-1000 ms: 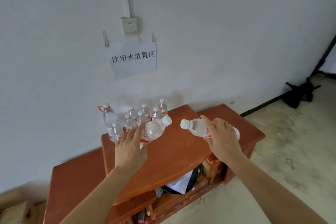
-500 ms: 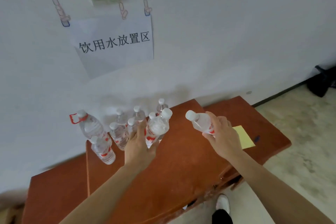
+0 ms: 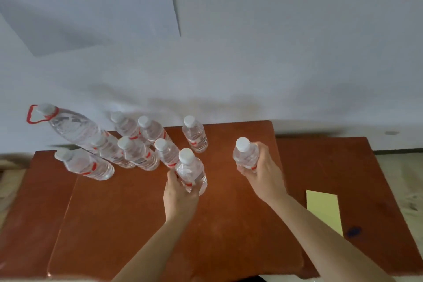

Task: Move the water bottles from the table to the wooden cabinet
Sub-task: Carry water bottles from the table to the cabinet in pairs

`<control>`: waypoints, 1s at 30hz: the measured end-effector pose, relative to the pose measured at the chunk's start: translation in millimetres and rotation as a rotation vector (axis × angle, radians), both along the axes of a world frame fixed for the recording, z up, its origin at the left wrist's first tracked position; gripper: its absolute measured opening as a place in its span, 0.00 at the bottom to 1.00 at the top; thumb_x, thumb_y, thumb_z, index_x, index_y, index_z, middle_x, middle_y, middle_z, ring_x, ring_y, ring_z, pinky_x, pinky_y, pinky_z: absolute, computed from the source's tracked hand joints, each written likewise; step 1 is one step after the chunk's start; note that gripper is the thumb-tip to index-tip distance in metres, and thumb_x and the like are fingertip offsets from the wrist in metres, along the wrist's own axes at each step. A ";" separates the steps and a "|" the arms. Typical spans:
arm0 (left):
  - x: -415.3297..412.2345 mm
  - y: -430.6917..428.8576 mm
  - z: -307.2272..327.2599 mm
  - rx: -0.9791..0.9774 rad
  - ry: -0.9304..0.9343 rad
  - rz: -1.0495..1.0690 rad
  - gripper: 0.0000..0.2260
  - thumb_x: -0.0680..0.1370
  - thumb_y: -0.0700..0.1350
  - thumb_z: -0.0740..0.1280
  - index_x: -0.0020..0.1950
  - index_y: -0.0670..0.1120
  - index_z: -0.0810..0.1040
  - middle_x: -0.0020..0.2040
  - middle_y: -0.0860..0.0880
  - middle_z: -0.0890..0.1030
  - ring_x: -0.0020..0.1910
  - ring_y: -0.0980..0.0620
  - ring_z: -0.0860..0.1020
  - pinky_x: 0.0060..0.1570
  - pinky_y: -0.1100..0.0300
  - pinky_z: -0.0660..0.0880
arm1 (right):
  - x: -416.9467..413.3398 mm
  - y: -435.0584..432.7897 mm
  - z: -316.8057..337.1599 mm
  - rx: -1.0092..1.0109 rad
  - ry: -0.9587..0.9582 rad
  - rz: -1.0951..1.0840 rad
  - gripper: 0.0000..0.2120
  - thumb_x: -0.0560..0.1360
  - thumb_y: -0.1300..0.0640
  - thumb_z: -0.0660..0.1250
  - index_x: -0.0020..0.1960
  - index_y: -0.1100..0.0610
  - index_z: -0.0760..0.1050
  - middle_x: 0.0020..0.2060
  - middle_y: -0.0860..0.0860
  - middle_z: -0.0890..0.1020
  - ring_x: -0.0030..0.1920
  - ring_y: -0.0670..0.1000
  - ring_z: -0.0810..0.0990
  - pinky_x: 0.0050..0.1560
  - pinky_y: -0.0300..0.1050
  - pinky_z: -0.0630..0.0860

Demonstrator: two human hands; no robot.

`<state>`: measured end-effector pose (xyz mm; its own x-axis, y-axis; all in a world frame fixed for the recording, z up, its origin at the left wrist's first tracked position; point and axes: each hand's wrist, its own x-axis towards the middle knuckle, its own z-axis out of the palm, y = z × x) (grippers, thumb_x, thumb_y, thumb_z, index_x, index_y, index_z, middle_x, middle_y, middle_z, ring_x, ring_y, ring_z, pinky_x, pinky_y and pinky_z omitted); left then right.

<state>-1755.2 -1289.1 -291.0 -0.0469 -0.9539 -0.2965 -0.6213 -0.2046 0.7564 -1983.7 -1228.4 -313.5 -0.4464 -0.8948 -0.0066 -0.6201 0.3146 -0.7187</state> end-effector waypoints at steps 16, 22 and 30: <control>-51.2 -57.7 -100.6 -0.214 0.063 -0.050 0.40 0.74 0.45 0.77 0.69 0.67 0.51 0.63 0.49 0.77 0.57 0.41 0.80 0.55 0.40 0.79 | -12.7 -90.5 -99.2 -0.287 -0.115 -0.017 0.35 0.75 0.49 0.76 0.74 0.54 0.62 0.67 0.53 0.75 0.65 0.46 0.77 0.57 0.36 0.78; -47.5 -59.0 -116.7 -0.270 0.026 -0.097 0.32 0.74 0.49 0.76 0.71 0.43 0.64 0.63 0.43 0.77 0.61 0.43 0.77 0.57 0.40 0.78 | -15.6 -91.5 -103.4 -0.286 -0.120 -0.031 0.36 0.76 0.43 0.71 0.76 0.56 0.58 0.66 0.57 0.74 0.65 0.40 0.72 0.56 0.24 0.71; -46.9 -50.5 -120.9 -0.250 0.014 -0.126 0.32 0.77 0.52 0.72 0.76 0.46 0.61 0.70 0.45 0.74 0.69 0.46 0.72 0.64 0.53 0.72 | -7.9 -87.0 -114.4 -0.245 -0.129 -0.018 0.40 0.78 0.48 0.72 0.79 0.58 0.53 0.72 0.56 0.67 0.71 0.51 0.72 0.63 0.37 0.75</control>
